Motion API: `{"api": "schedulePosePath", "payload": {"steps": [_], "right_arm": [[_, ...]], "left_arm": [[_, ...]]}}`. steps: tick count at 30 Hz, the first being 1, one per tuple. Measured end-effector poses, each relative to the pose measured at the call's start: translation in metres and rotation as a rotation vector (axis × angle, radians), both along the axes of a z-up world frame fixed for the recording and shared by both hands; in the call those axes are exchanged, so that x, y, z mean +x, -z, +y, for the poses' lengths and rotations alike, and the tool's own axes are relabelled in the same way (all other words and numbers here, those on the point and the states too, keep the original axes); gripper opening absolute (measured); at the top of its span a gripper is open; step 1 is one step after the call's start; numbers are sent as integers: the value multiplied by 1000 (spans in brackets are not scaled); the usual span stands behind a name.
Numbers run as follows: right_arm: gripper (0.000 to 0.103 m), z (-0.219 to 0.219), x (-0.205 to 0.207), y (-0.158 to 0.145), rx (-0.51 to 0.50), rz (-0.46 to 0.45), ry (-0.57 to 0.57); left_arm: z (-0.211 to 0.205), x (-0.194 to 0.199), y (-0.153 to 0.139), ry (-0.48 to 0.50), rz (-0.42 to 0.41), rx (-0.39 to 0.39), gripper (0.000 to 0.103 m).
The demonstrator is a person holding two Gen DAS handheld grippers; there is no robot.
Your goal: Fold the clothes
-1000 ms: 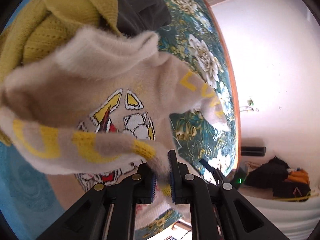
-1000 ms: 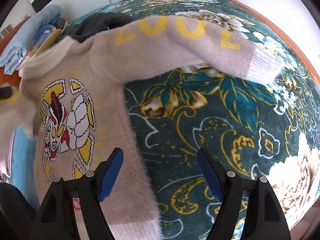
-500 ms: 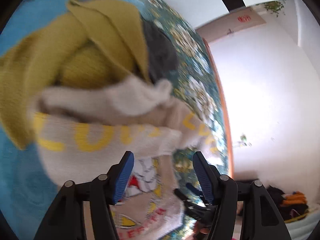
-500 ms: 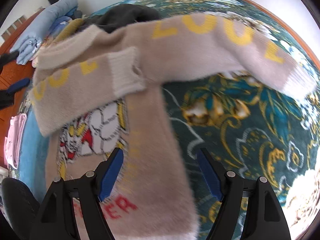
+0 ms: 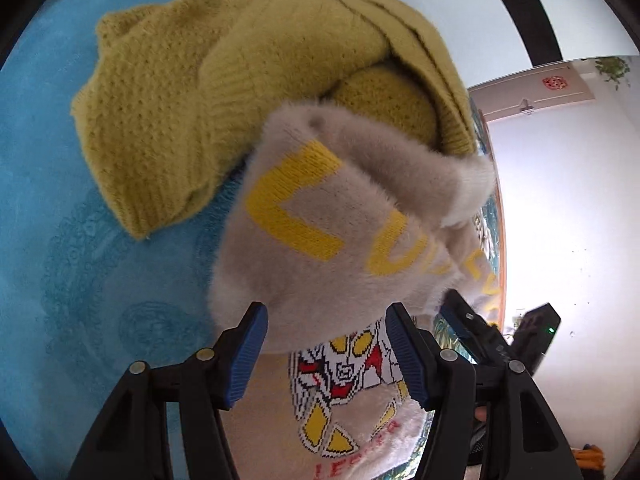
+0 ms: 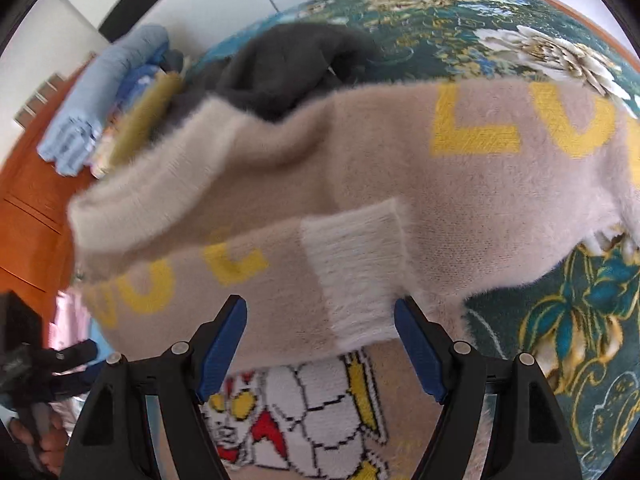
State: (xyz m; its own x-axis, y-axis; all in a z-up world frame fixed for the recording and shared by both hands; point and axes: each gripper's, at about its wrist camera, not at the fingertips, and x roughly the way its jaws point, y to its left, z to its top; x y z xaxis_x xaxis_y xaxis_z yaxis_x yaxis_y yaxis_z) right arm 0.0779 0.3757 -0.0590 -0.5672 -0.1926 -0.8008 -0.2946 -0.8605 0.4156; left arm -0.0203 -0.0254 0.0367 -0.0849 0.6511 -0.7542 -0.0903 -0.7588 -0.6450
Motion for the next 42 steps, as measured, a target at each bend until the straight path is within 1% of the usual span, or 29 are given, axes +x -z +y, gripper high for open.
{"api": "schedulePosePath", "payload": {"steps": [1, 3, 5, 8, 9, 11, 12, 15, 17, 19, 20, 25, 26, 27, 28, 29, 30, 31, 34, 36, 38, 41, 42], "right_arm": [[77, 5, 9, -8, 4, 24, 5], [77, 22, 34, -22, 44, 62, 34], [77, 46, 64, -35, 113, 74, 110], [77, 101, 110, -50, 248, 44, 250], [77, 120, 121, -54, 300, 18, 290], [77, 152, 137, -61, 375, -41, 339], [77, 163, 141, -62, 409, -71, 336], [77, 188, 138, -55, 510, -170, 256], [77, 200, 131, -42, 518, -215, 218], [77, 205, 122, -31, 524, -257, 210], [77, 207, 117, -27, 524, -262, 200], [76, 198, 98, -14, 571, -327, 108], [70, 193, 98, -14, 584, -338, 90], [57, 189, 98, -14, 593, -346, 75], [50, 185, 98, -14, 600, -352, 65], [34, 182, 99, -15, 606, -359, 56], [15, 178, 99, -14, 611, -369, 42], [10, 176, 100, -13, 614, -384, 25], [8, 160, 101, -15, 596, -416, -31], [8, 144, 101, -24, 560, -405, -65], [8, 122, 101, -35, 473, -369, -112], [7, 85, 101, -55, 334, -302, -196], [8, 70, 100, -63, 289, -271, -230]], "left_arm": [[-5, 2, -4, -6, 23, -2, 65], [-17, 8, -10, -27, 59, -4, 65], [-26, 15, -9, -47, 76, -7, 65], [-37, 24, 0, -64, 84, -46, 65], [-39, 25, 5, -70, 73, -56, 65], [-41, 23, 10, -87, 49, -46, 66], [-41, 21, 10, -92, 49, -34, 65], [-38, 18, 14, -92, 32, -17, 66], [-39, 17, 19, -102, 7, -16, 66], [-40, 16, 18, -113, 12, -27, 66], [-41, 17, 18, -123, 15, -25, 66], [-49, 14, 22, -185, -11, 8, 66], [-49, 14, 22, -189, -12, 9, 66], [-48, 13, 22, -188, -12, 8, 66], [-46, 13, 22, -185, -11, 7, 66], [-44, 13, 22, -181, -11, 4, 66], [-43, 12, 22, -178, -11, -3, 66], [-42, 12, 22, -176, -9, -7, 66], [-46, 14, 17, -194, 7, 11, 66], [-48, 14, 16, -213, 1, 41, 66], [-52, 13, 15, -224, -4, 63, 66], [-63, 13, 14, -212, 3, 65, 66], [-69, 19, 13, -207, 9, 66, 66]]}}
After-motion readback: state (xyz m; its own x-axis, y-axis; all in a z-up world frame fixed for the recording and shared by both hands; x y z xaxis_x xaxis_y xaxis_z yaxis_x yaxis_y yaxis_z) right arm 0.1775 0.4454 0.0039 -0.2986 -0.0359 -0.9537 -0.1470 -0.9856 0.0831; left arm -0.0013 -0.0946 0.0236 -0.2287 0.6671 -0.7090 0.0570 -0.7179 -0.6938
